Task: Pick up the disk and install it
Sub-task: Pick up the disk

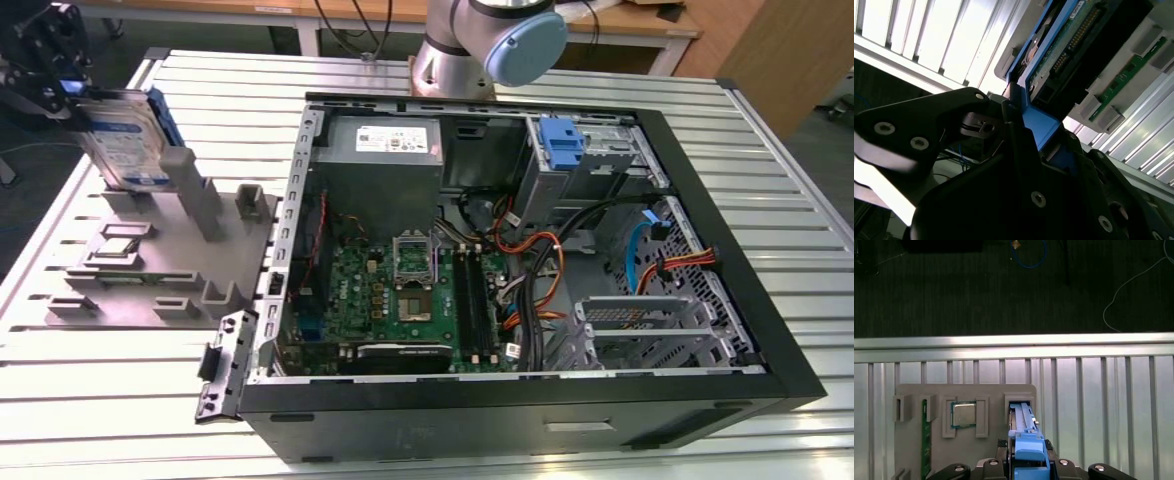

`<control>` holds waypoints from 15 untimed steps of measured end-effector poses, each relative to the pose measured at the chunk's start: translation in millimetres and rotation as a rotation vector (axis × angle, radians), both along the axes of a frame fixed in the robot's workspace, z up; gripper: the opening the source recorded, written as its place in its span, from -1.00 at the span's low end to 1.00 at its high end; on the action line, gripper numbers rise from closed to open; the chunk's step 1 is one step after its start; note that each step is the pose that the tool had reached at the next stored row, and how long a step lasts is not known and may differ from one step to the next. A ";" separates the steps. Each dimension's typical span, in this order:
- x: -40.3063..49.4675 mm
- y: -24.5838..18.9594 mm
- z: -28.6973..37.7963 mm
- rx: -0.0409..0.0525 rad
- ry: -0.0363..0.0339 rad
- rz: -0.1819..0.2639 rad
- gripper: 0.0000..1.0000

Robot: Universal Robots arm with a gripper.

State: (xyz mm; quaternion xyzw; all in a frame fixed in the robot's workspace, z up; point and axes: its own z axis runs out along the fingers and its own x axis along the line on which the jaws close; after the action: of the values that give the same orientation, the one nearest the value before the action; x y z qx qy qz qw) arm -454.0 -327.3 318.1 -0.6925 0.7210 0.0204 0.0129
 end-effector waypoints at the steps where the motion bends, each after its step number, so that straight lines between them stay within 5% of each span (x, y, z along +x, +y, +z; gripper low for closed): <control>1: 0.0 0.0 0.6 0.0000 0.0001 0.000 -0.26; 15: 0.1 0.0 4.0 -0.0001 0.0002 0.000 -0.26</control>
State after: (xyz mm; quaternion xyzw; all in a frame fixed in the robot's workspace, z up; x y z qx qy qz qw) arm -453.9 -327.3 322.0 -0.6925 0.7210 0.0204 0.0128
